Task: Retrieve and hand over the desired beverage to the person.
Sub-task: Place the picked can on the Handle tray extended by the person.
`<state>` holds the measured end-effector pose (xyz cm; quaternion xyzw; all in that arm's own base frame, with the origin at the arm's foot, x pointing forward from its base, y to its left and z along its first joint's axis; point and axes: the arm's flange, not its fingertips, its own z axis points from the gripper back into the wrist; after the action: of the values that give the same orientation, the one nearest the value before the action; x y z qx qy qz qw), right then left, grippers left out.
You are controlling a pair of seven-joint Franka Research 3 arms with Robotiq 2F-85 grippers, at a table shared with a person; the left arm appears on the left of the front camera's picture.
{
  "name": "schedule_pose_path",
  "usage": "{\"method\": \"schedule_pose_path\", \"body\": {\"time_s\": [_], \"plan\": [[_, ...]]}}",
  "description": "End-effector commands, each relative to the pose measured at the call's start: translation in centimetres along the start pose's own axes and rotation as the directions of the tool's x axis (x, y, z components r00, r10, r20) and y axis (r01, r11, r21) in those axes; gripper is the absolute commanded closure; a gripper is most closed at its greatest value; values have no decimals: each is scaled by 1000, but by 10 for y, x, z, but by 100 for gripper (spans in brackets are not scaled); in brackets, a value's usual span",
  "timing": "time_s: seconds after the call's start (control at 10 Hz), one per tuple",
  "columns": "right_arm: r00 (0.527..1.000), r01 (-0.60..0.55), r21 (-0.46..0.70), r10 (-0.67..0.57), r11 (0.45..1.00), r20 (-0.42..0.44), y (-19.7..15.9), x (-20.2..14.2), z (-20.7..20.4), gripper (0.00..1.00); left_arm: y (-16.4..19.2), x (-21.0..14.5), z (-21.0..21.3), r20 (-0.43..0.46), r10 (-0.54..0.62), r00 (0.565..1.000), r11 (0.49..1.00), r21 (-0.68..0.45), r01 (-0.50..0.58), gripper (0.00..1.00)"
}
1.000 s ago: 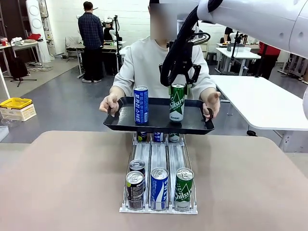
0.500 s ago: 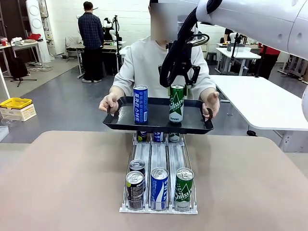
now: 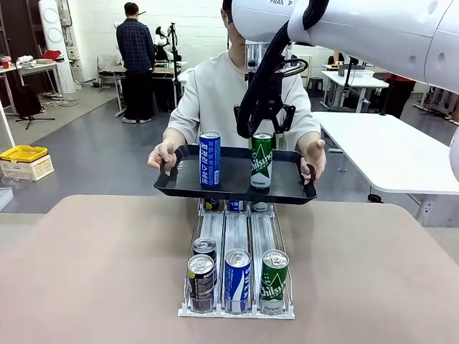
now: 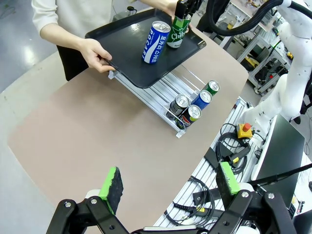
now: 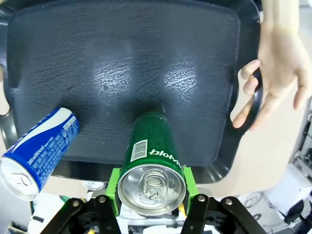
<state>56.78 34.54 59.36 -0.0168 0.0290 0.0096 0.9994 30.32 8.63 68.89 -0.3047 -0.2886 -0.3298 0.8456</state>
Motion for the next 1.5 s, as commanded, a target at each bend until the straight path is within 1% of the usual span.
{"method": "schedule_pose_path", "body": {"time_s": [0.0, 0.1, 0.2, 0.7, 1.0, 1.1, 1.2, 1.4], "plan": [[999, 17, -25, -16, 1000, 35, -1, -5, -3, 42, 1, 0, 1, 13, -23, 1000, 1000, -15, 23, 0], [999, 12, -16, -11, 1000, 33, 0, -4, -4, 42, 1, 0, 1, 13, -23, 1000, 1000, -15, 23, 0], [1000, -2, 0, 2, 1000, 22, -1, -4, -4, 0, 1, 0, 1, 13, -23, 1000, 1000, -15, 23, 0], [1000, -9, 20, 9, 1000, -1, -3, -4, -3, 0, 1, 0, 1, 13, -23, 1000, 1000, -15, 23, 0], [1000, 4, 30, -4, 1000, 3, -5, -6, 1, 0, 1, 0, 1, 13, -23, 1000, 1000, -15, 23, 0], [1000, -4, 44, 4, 999, -3, -6, -15, 11, 0, 1, 0, 1, 13, -23, 1000, 1000, -15, 23, 0], [998, -24, 39, 22, 999, 53, -10, -40, 38, 0, 1, 0, 1, 13, -23, 1000, 1000, -15, 23, 0], [993, -33, 82, 24, 996, 116, -34, -83, 82, 0, 1, 0, 1, 13, -23, 1000, 1000, -15, 23, 0]]}}
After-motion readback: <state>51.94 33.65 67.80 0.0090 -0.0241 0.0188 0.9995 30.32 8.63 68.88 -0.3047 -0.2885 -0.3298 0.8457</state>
